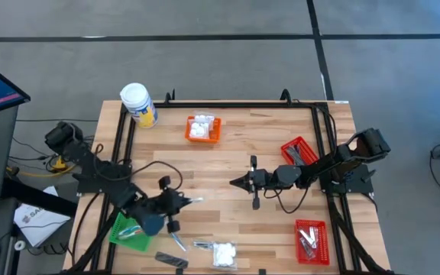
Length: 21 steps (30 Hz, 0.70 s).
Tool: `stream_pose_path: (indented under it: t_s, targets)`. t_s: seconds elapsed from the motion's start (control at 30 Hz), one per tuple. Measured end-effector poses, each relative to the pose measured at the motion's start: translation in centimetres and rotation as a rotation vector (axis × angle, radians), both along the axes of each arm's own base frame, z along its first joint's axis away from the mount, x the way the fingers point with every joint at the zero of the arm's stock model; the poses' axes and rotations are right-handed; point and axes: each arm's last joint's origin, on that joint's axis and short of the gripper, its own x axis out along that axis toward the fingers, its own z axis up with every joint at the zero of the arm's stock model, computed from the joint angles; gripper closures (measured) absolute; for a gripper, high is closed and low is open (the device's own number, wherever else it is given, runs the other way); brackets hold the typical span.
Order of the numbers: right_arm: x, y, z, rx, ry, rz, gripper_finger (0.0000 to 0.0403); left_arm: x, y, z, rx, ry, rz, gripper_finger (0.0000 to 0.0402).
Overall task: Pick & Place Travel size toiletries
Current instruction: Put the blue toothbrush into the green basket
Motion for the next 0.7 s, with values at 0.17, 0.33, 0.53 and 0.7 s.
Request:
stream_pose_path:
  t_s: [0.17, 0.33, 0.53, 0.7]
  targets:
    - [0.0, 0.0, 0.0, -0.001, 0.003, -0.001, 0.0403, -2.4, -1.6, -0.6, -0.049, 0.025, 0.008, 0.0394]
    - [0.0, 0.0, -0.1, -0.001, 0.005, -0.001, 0.0403, -5.2, -3.0, -1.0, -0.144, 0.030, 0.034, 0.0394]
    - [0.1, -0.5, -0.1, 0.018, 0.007, -0.016, 0.0403, -8.1, -4.5, -1.3, -0.233, 0.047, 0.017, 0.0394]
    - [0.2, -0.8, -0.1, 0.032, 0.007, -0.029, 0.0403, -10.6, -5.5, -1.4, -0.258, 0.057, -0.029, 0.0394]
